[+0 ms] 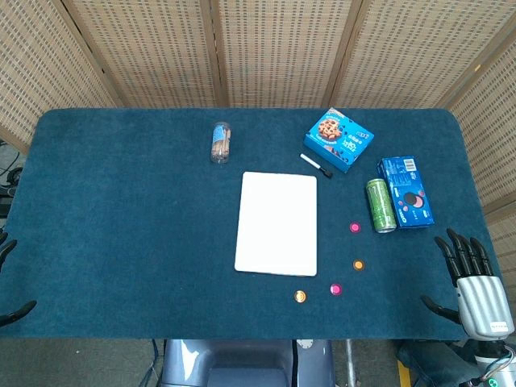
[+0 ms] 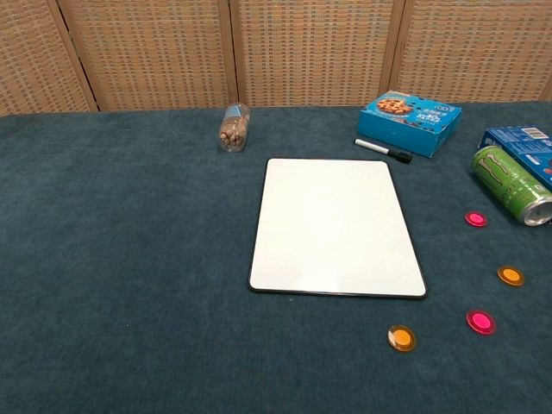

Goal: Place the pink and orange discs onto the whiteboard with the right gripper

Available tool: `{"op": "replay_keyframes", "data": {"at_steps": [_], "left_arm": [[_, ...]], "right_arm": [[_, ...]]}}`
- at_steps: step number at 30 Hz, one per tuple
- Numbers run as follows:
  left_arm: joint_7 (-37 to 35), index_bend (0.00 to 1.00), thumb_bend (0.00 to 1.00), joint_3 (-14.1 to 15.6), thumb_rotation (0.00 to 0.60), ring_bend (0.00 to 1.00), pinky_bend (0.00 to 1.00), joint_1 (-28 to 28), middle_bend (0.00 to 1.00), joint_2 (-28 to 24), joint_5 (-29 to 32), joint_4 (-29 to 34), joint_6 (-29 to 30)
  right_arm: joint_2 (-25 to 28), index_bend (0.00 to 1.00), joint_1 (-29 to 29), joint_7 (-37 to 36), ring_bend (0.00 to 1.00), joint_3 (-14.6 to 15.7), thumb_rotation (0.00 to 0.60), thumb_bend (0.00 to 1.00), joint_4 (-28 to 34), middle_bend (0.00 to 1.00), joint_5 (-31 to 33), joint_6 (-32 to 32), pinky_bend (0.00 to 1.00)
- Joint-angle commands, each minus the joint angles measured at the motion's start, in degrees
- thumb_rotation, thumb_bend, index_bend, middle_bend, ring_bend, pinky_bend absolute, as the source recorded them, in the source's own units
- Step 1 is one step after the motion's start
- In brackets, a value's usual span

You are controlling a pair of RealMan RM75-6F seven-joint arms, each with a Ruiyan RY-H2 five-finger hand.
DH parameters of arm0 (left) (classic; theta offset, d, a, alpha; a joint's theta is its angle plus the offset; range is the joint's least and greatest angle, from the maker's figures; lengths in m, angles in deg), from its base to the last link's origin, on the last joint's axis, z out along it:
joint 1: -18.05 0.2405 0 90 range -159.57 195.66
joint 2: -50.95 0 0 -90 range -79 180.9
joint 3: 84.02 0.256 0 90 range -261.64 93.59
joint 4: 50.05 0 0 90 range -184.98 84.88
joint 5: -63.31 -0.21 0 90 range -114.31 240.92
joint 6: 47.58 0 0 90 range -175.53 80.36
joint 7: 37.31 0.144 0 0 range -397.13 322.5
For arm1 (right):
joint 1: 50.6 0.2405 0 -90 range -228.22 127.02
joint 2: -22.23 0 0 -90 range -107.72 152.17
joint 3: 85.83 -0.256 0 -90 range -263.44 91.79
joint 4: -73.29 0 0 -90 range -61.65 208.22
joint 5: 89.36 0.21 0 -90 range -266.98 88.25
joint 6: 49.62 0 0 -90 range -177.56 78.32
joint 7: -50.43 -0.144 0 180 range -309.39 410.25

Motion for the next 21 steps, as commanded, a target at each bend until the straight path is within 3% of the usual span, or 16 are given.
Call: {"op": "replay_keyframes", "data": {"at_steps": [1,15,17,18,20,21], "left_arm": [[-0.01,0.0,0.0,-0.02,0.6,0.0,0.0,-0.01,0.0,0.02,-0.02,0.04,-0.02],[0.24,0.0,0.0,-0.35,0.6,0.0,0.0,0.1,0.0,0.24,0.22,-0.02,0.14],[0.58,0.0,0.0,-0.36,0.6,0.0,0.0,0.1,0.0,0.4,0.27,-0.09,0.01],[0.73,0.0,0.0,-0.37,0.6,0.0,0.0,0.05,0.0,0.44,0.38,-0.05,-0.2],[1.01,0.0,0.0,-0.46,0.6,0.0,0.0,-0.08,0.0,0.5,0.62,0.08,-0.57],[1.2,0.0,0.0,-0.57,0.6,0.0,0.0,-0.18,0.0,0.52,0.82,0.24,-0.79]], "right_arm": [[0.0,0.0,0.06,0.0,0.0,-0.01,0.6,0.03,-0.09,0.0,0.11,-0.16,0.0],[-1.32,0.0,1.56,-0.96,0.0,-1.02,0.6,0.03,-2.31,0.0,-1.16,-0.33,0.0],[-2.02,0.0,2.66,-0.47,0.04,-1.94,0.6,0.04,-3.37,0.08,-1.75,-0.48,0.03],[-2.39,0.0,3.55,0.0,0.14,-2.47,0.6,0.05,-3.93,0.2,-2.18,-0.92,0.12],[-2.56,0.01,5.75,1.23,0.39,-3.33,0.6,0.05,-4.25,0.44,-2.93,-2.99,0.43],[-2.35,0.02,7.62,2.52,0.52,-3.95,0.6,0.05,-4.06,0.57,-3.25,-5.22,0.63]]}}
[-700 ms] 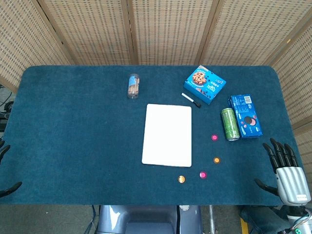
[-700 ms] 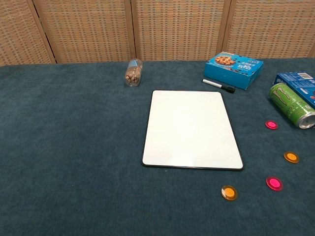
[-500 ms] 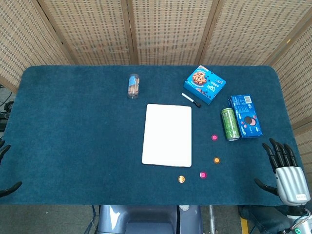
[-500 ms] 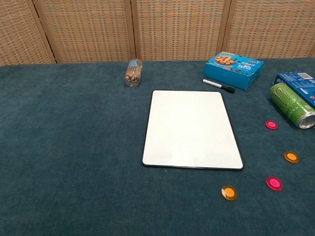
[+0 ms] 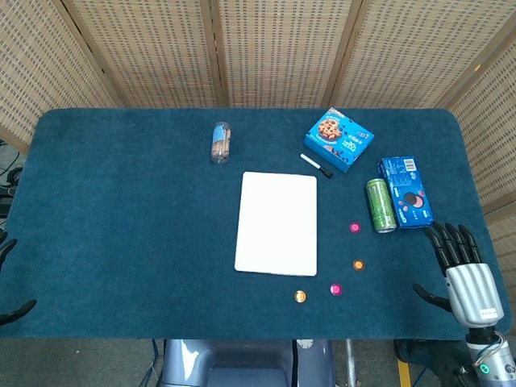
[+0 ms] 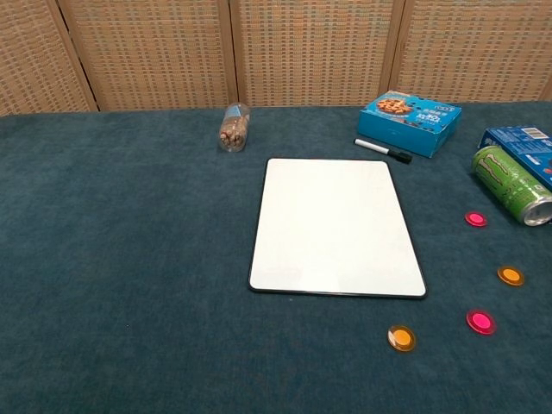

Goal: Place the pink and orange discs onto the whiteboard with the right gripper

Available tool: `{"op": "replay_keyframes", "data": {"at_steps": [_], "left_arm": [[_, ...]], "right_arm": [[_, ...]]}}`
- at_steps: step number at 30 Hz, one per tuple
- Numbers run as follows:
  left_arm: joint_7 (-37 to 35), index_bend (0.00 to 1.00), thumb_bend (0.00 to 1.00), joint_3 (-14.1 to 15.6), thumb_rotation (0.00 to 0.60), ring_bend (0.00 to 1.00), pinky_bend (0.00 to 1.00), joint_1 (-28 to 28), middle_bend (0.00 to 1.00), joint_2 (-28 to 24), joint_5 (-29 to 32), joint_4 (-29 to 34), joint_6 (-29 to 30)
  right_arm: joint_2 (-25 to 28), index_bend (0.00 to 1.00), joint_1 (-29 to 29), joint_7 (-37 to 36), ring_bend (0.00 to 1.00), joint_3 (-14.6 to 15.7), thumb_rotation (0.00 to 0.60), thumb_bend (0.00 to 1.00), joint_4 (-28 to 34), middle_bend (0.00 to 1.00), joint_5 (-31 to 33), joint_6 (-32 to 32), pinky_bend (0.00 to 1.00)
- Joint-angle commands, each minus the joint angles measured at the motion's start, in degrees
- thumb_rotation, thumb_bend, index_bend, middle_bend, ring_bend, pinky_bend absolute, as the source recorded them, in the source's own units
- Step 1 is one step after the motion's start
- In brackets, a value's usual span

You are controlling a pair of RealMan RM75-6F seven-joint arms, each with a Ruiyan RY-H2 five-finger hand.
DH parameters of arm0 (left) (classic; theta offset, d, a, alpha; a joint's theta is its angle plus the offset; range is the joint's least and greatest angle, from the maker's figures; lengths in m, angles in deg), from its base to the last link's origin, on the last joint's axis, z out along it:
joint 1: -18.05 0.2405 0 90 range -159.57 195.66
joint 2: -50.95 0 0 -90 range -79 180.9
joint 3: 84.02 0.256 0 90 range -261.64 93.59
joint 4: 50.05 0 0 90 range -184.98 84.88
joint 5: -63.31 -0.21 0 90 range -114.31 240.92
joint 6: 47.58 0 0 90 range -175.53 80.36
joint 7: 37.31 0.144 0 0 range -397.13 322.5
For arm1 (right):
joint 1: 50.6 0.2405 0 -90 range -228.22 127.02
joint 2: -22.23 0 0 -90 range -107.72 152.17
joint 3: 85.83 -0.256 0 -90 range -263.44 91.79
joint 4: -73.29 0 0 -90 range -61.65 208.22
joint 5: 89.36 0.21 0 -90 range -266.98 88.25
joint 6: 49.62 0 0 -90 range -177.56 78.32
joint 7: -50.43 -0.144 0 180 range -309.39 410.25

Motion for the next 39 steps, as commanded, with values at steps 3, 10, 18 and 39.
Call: {"op": "replay_keyframes", "data": {"at_steps": [3,10,18,39], "left_arm": [[0.8,0.0,0.0,-0.32,0.6,0.0,0.0,-0.38,0.0,-0.02,0.52,0.6,-0.76],[2.42,0.0,0.0,-0.72,0.6,0.0,0.0,-1.14,0.0,0.13,1.58,1.18,-2.63],[4.08,0.0,0.0,-0.51,0.6,0.0,0.0,-1.67,0.0,0.34,1.81,1.84,-4.21],[5.13,0.0,0.0,-0.72,0.6,0.0,0.0,-2.31,0.0,0.63,3.23,2.35,-6.23]], "right_arm": [[0.33,0.07,6.87,5.37,0.73,-2.65,0.6,0.05,0.69,0.77,-0.4,-8.76,0.94],[-1.52,0.22,15.94,13.82,0.93,-5.61,0.6,0.05,1.41,0.93,4.9,-23.02,1.0],[-10.27,0.3,25.21,25.48,0.95,-8.47,0.6,0.12,-5.27,0.95,20.42,-37.9,1.0],[-22.19,0.42,32.07,32.07,0.95,-7.07,0.6,0.27,-23.17,0.96,37.95,-41.49,1.0]]}}
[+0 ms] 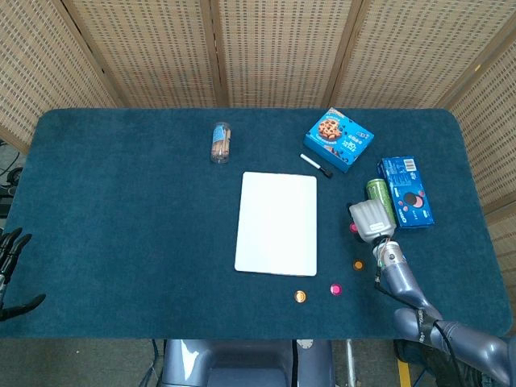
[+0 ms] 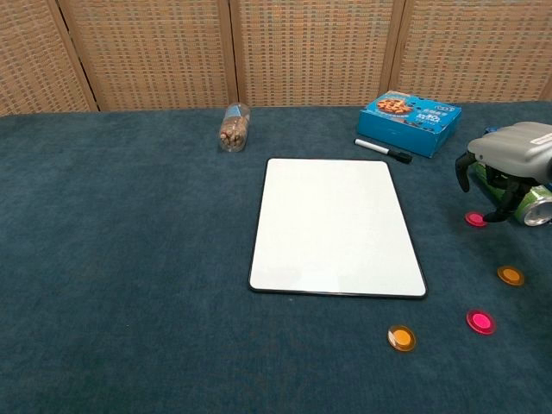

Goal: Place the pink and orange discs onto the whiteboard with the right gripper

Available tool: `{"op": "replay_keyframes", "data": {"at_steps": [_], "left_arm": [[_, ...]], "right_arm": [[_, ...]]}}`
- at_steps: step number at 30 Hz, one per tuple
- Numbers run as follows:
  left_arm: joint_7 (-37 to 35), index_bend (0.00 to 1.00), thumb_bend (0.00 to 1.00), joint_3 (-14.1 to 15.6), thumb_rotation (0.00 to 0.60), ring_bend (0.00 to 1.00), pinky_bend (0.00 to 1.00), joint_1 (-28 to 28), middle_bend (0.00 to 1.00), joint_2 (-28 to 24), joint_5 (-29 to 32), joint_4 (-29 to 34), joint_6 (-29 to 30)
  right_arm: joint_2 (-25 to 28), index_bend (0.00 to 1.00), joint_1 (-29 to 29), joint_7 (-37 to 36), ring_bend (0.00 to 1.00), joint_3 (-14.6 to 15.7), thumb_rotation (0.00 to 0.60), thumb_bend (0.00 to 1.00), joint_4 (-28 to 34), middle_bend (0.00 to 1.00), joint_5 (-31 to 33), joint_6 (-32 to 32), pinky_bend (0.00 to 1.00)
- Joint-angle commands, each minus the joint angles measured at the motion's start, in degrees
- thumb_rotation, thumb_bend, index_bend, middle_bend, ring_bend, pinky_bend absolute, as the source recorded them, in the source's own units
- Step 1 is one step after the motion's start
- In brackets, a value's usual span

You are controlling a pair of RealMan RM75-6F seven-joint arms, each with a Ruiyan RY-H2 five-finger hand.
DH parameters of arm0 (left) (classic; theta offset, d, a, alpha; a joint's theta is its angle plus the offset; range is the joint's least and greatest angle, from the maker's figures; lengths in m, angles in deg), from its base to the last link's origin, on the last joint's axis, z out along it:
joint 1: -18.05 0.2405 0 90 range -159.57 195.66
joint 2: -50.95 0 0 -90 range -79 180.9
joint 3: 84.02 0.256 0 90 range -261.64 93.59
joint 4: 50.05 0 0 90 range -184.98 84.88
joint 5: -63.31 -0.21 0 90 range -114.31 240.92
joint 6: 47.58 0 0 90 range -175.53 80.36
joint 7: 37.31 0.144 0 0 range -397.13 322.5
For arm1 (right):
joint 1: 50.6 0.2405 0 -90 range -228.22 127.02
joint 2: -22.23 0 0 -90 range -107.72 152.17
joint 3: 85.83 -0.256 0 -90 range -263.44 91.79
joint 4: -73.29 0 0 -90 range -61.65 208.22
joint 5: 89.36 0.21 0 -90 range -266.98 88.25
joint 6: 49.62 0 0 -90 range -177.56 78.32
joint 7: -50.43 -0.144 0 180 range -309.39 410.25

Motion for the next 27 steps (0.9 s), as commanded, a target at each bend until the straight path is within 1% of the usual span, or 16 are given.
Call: {"op": "replay_keyframes", "data": {"at_steps": [1,3,16,27], "left_arm": [[0.09,0.0,0.0,-0.03,0.6,0.0,0.0,-0.05,0.0,0.04,0.09,0.01,-0.09],[0.18,0.0,0.0,-0.03,0.6,0.0,0.0,-0.08,0.0,0.09,0.15,0.01,-0.18],[0.4,0.0,0.0,0.01,0.6,0.0,0.0,-0.16,0.0,0.16,0.26,0.08,-0.4],[0.33,0.0,0.0,0.13,0.6,0.0,0.0,-0.16,0.0,0.21,0.09,0.01,-0.38]], "right_arm": [[-0.64,0.42,0.47,-0.53,0.95,0.54,0.6,0.29,-1.26,0.96,0.68,-0.28,1.0],[-0.95,0.42,0.65,-0.68,0.95,0.89,0.6,0.31,-1.87,0.96,0.98,-0.46,1.0],[-3.54,0.42,1.47,-1.72,0.95,2.53,0.6,0.31,-5.45,0.96,1.2,0.39,1.0],[-3.85,0.42,1.96,-1.02,0.95,3.57,0.6,0.31,-5.98,0.96,1.76,0.26,1.0]]}}
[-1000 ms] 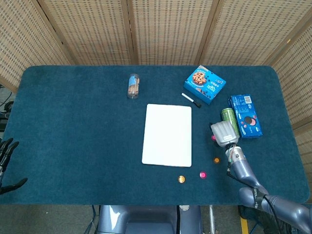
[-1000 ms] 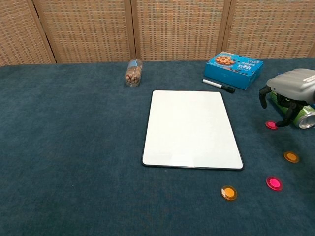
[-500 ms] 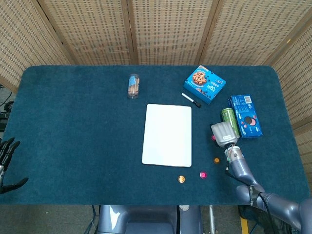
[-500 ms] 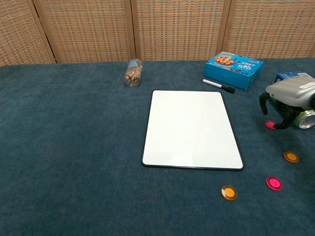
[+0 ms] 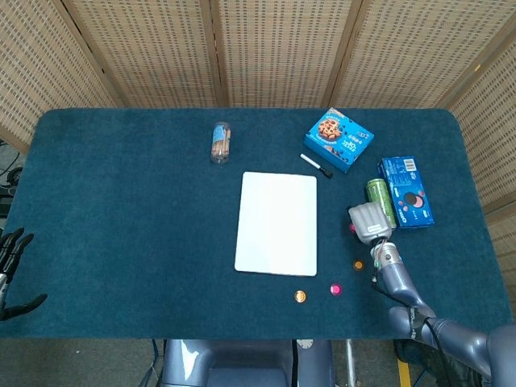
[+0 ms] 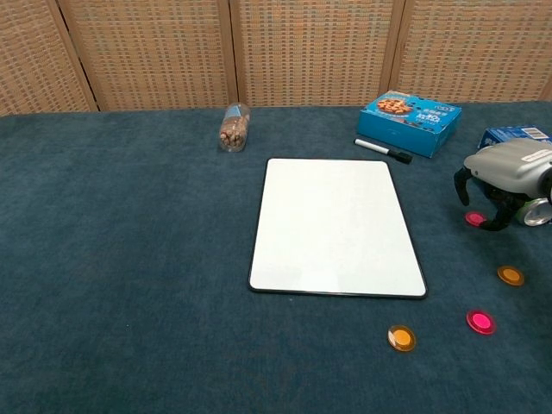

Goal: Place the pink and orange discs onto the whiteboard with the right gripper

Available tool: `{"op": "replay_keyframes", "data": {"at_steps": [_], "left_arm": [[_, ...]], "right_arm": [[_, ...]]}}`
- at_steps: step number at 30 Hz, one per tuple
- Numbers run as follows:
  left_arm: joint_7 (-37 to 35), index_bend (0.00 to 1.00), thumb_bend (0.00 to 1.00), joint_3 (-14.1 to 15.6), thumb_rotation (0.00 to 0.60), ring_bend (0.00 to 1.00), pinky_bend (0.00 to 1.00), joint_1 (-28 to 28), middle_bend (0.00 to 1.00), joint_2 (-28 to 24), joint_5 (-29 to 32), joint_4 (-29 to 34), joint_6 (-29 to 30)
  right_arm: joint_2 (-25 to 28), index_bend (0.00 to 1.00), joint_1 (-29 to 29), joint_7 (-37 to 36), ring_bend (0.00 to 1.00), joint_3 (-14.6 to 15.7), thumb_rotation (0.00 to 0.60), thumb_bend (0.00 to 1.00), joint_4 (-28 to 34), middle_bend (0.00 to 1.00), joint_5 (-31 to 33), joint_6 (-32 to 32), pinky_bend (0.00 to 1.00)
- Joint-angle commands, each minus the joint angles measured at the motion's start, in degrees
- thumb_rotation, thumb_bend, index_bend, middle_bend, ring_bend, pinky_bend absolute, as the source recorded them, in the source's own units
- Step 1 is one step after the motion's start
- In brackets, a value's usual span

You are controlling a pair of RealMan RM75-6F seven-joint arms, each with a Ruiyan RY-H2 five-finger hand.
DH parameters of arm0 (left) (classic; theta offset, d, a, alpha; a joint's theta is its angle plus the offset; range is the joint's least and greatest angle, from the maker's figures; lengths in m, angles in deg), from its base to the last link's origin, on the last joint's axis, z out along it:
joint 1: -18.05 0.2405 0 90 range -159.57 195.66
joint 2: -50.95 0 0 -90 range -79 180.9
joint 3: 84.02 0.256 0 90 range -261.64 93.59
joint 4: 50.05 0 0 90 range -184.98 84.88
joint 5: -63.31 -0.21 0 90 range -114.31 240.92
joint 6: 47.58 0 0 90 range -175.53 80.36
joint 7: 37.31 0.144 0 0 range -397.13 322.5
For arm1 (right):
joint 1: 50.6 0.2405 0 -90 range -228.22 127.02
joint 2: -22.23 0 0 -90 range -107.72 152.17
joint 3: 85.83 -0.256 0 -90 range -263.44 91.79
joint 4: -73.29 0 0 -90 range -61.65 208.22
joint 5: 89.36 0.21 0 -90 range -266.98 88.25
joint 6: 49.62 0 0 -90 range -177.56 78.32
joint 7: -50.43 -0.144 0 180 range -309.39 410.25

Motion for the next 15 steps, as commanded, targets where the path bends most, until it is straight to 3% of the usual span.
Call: {"op": "replay_keyframes", "data": {"at_steps": [1,15], "left_arm": [[-0.02,0.0,0.0,0.03,0.6,0.0,0.0,-0.02,0.0,-0.01,-0.05,0.01,-0.04],[-0.21,0.0,0.0,0.1,0.6,0.0,0.0,-0.04,0.0,0.07,-0.01,-0.12,-0.15]], "right_arm": [[-0.13,0.42,0.07,0.21,0.95,0.12,0.6,0.31,-0.07,0.96,0.36,-0.07,1.0],[-1.35,0.42,0.58,1.7,0.95,0.94,0.6,0.31,-1.8,0.96,1.49,0.12,1.0]]}}
